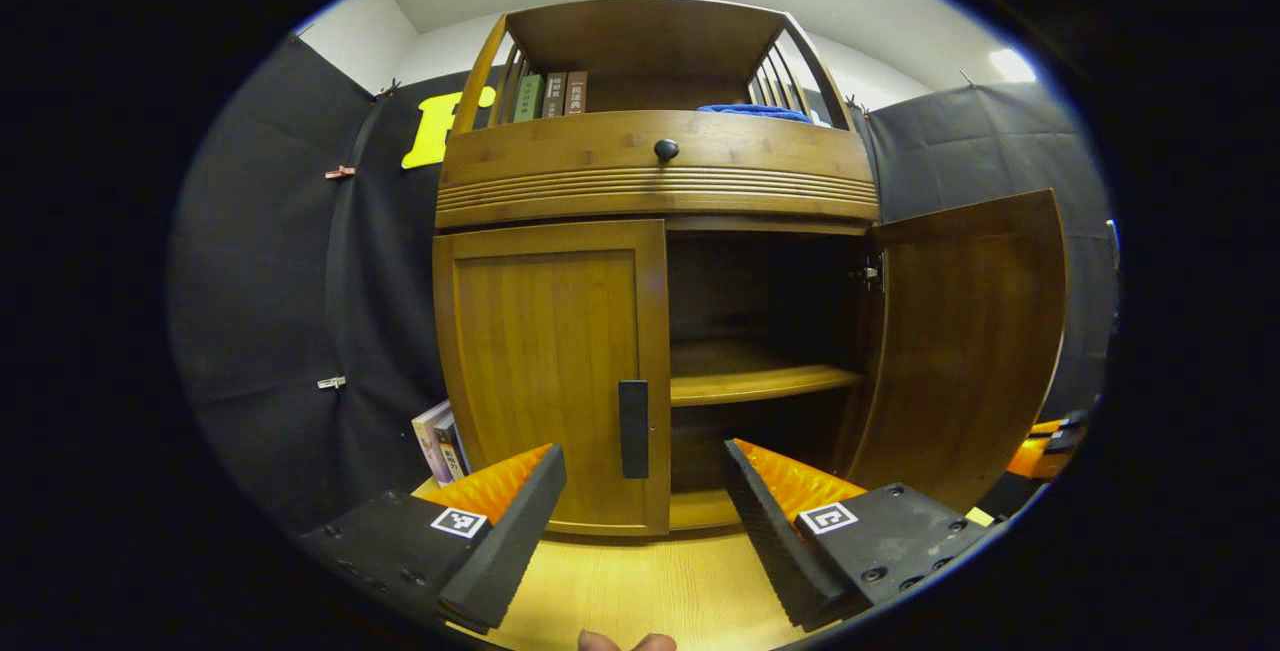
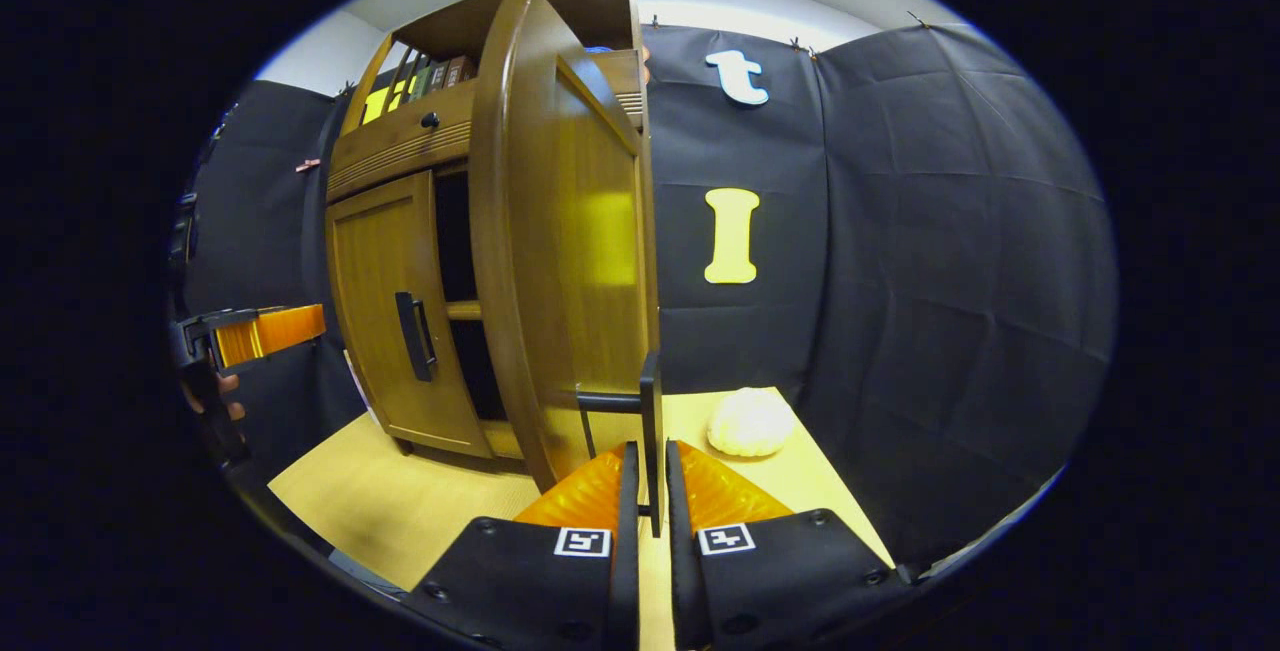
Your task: Open the right door of the double-door shoe cabinet with the right hand, and open the left door with the left hand.
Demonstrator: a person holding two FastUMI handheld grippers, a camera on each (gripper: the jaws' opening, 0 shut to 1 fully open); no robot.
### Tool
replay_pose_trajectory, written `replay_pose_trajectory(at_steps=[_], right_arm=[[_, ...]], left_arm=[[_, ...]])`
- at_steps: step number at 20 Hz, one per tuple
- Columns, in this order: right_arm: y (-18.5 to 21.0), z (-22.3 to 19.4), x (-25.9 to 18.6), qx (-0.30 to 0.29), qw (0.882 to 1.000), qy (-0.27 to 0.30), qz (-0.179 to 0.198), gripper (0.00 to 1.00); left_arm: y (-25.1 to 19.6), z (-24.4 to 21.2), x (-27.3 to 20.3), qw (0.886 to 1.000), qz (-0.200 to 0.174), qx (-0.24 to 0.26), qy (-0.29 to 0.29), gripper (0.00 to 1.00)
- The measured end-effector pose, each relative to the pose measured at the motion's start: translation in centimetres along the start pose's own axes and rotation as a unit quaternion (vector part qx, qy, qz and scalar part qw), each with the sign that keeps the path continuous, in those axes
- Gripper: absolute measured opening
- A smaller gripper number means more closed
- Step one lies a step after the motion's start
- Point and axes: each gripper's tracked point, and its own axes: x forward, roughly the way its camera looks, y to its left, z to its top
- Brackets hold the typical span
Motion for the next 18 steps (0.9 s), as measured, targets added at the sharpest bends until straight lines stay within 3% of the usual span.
replay_pose_trajectory(at_steps=[6, 9, 14, 18], right_arm=[[-3.2, 1.2, -0.3, -0.014, 1.0, -0.015, -0.017, 0.17], [-4.9, 1.5, -0.6, -0.018, 0.999, -0.024, -0.045, 0.17], [-7.1, 1.9, -0.6, -0.019, 0.997, -0.026, -0.069, 0.24], [-9.6, 2.4, -1.5, -0.025, 0.993, -0.032, -0.113, 0.68]], left_arm=[[-1.4, -0.1, 1.4, 1.0, -0.006, -0.001, 0.004, 0.98], [-1.9, -0.2, 2.3, 1.0, -0.008, 0.0, 0.004, 0.98], [-2.1, -1.1, 4.1, 1.0, -0.007, 0.001, 0.009, 0.98], [-1.6, -1.5, 6.5, 1.0, 0.001, 0.003, 0.012, 0.97]])
